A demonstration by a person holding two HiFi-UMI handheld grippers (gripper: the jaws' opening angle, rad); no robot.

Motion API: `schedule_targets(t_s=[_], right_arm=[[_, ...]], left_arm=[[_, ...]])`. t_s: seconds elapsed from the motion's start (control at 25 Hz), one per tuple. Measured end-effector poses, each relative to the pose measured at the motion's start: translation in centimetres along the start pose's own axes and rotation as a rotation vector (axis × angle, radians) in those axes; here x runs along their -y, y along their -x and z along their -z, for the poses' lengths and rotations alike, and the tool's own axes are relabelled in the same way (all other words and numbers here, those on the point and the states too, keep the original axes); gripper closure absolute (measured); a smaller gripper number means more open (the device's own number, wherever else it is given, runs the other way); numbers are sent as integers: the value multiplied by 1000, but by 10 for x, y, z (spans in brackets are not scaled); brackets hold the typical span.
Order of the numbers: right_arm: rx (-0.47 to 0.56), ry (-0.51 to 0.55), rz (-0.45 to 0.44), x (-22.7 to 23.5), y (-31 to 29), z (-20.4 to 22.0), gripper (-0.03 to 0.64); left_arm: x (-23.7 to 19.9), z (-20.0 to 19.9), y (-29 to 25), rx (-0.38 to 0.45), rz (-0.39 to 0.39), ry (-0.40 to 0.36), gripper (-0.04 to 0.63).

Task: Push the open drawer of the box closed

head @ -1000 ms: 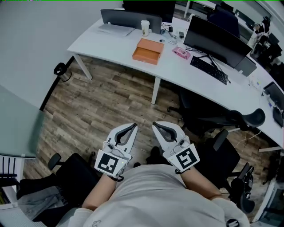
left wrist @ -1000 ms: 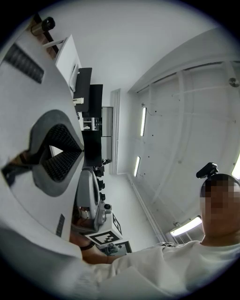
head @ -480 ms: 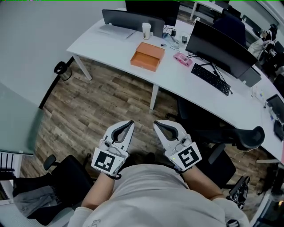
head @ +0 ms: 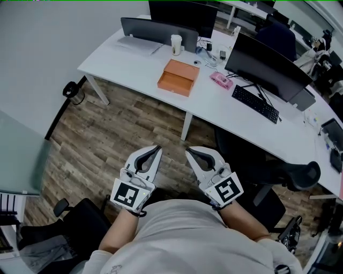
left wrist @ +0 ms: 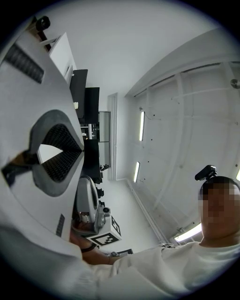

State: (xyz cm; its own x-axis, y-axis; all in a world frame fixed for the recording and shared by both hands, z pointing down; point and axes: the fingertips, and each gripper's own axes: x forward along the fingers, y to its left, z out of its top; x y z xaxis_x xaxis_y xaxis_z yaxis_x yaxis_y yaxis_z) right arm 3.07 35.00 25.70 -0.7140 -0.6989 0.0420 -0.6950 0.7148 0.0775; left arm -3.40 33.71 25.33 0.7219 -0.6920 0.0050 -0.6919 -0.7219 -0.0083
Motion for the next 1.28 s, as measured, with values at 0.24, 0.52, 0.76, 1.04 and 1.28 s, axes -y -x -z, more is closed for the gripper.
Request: schedule_targets(t_s=[0.24, 0.52, 0.76, 1.04, 1.28], right_arm=[[-11, -10, 2, 4, -54, 3, 614], [-1, -15, 34, -2, -147, -5, 614], [3, 12, 78, -14, -213, -14, 614], [-20, -54, 71, -32, -263, -9, 614], [-6, -56, 79, -17, -279, -1, 614]], left_arm=[[-54, 5, -1, -22, 12, 0, 597], [-145, 4, 8, -22, 43, -6, 597], [-213, -9, 28, -16, 81, 0, 597], [-253, 4, 31, -27, 110, 46, 597], [-266, 15, 14, -25, 129, 54, 597]])
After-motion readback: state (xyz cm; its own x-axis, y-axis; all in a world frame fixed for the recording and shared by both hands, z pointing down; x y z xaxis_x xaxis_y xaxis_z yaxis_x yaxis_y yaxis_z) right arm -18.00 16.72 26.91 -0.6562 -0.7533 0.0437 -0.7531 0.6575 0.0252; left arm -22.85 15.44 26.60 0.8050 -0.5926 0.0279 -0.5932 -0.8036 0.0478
